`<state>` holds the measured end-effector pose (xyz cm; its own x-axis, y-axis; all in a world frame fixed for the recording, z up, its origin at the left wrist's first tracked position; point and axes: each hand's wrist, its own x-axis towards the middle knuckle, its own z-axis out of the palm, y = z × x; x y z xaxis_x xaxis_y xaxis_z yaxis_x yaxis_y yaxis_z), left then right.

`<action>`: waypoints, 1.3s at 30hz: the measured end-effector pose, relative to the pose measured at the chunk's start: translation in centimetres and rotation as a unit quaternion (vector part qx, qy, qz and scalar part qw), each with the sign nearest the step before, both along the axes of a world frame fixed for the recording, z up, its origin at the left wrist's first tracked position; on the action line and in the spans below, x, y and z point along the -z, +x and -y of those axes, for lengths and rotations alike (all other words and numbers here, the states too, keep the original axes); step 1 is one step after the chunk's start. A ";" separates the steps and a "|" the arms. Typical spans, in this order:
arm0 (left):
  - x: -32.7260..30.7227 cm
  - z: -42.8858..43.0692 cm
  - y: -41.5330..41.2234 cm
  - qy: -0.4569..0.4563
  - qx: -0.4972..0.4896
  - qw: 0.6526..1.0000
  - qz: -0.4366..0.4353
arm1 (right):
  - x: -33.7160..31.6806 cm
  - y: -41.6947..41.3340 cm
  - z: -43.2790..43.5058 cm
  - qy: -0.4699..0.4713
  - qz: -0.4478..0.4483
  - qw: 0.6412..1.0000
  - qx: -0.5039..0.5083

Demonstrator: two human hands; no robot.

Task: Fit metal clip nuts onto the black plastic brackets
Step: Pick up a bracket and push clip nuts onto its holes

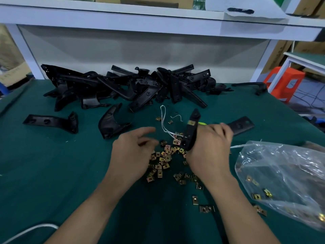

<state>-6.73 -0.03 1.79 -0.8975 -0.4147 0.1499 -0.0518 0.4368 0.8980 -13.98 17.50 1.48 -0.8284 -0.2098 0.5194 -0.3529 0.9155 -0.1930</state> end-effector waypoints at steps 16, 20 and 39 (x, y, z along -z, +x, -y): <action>2.2 1.4 -0.7 -0.236 0.032 0.967 0.089 | 1.4 -1.3 -0.6 -0.017 0.074 0.996 0.035; 2.4 1.4 -1.0 -0.213 0.016 0.974 0.082 | 1.2 -1.7 -1.1 -0.041 0.075 0.995 0.043; 4.3 -5.5 -1.0 -0.353 0.206 0.912 -0.034 | 0.0 -2.1 -1.7 -0.054 0.137 0.989 0.007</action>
<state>-7.75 5.49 -2.49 -0.9339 0.1771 0.3106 0.2930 0.8770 0.3809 -16.03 19.17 1.47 -0.9435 -0.1525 0.2942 -0.2613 0.8885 -0.3773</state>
